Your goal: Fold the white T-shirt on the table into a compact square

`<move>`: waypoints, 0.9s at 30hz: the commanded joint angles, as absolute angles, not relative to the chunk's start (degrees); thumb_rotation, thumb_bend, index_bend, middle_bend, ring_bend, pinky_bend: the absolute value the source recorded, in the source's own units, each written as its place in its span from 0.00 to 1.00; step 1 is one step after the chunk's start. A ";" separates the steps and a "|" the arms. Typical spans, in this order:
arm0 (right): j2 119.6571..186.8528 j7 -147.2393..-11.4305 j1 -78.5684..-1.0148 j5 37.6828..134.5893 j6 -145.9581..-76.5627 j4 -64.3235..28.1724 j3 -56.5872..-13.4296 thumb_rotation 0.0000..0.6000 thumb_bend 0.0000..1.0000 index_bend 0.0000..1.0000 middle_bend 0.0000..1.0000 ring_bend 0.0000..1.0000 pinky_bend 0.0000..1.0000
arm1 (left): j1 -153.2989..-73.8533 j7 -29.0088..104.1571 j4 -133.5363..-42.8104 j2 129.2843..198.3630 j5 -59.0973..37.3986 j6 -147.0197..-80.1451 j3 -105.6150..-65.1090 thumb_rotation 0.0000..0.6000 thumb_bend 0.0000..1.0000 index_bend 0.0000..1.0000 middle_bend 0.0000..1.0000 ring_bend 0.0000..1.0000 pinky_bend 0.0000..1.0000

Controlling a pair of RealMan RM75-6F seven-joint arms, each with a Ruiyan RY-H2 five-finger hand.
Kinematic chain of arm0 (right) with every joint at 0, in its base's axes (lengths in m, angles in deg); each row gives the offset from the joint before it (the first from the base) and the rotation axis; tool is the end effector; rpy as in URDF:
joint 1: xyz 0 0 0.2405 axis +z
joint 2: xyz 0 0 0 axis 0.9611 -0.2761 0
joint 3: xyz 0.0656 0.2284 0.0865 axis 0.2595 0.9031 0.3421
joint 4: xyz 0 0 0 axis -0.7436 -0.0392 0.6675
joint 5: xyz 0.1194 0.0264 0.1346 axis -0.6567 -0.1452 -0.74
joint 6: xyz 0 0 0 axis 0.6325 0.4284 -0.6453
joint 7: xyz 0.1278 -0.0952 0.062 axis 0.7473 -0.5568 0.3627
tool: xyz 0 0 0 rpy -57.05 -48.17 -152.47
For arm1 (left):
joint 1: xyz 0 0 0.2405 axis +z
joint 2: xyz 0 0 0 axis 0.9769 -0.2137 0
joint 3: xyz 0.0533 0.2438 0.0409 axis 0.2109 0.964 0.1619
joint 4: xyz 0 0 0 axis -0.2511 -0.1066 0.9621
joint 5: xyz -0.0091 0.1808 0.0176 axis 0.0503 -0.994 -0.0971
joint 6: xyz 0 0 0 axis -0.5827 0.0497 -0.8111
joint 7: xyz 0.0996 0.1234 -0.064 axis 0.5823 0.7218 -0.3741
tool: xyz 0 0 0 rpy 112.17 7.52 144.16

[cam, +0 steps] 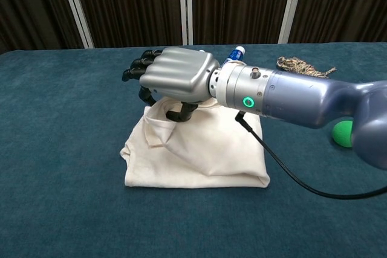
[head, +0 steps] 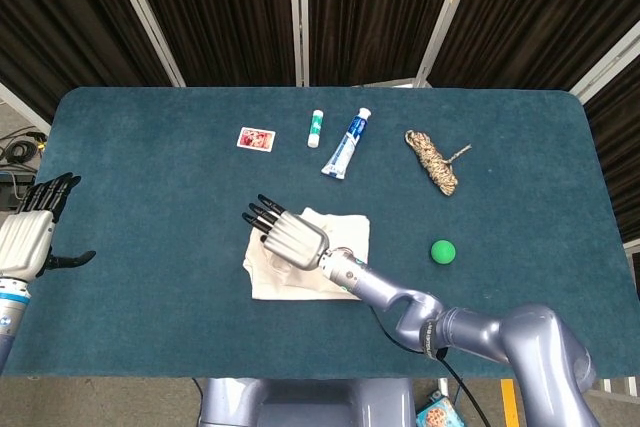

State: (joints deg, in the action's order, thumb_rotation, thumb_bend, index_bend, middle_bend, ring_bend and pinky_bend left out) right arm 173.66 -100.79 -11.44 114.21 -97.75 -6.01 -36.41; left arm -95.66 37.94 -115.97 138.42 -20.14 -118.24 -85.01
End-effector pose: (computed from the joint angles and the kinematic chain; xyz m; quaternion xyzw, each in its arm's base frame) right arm 0.0034 -0.3621 -0.0790 0.8653 -0.0221 0.3973 0.3050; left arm -0.2686 0.2796 0.1889 -0.5958 -0.4484 -0.3710 0.5535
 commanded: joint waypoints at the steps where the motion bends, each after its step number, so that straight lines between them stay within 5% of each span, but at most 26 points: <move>1: 174.39 -101.10 -11.19 114.20 -97.52 -5.92 -36.71 1.00 0.35 0.75 0.08 0.00 0.00 | -95.67 37.90 -116.00 138.39 -20.22 -118.18 -84.97 1.00 0.00 0.00 0.00 0.00 0.00; 27: 180.97 -104.94 -9.06 111.92 -94.92 -1.74 -36.27 1.00 0.34 0.74 0.08 0.00 0.00 | -95.72 36.48 -116.02 137.91 -20.59 -117.70 -84.90 1.00 0.00 0.00 0.00 0.00 0.00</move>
State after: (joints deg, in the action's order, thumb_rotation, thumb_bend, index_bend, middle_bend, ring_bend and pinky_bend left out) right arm 180.65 -104.75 -9.18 112.20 -95.08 -2.08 -36.46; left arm -95.71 36.52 -116.02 137.92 -20.59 -117.72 -84.89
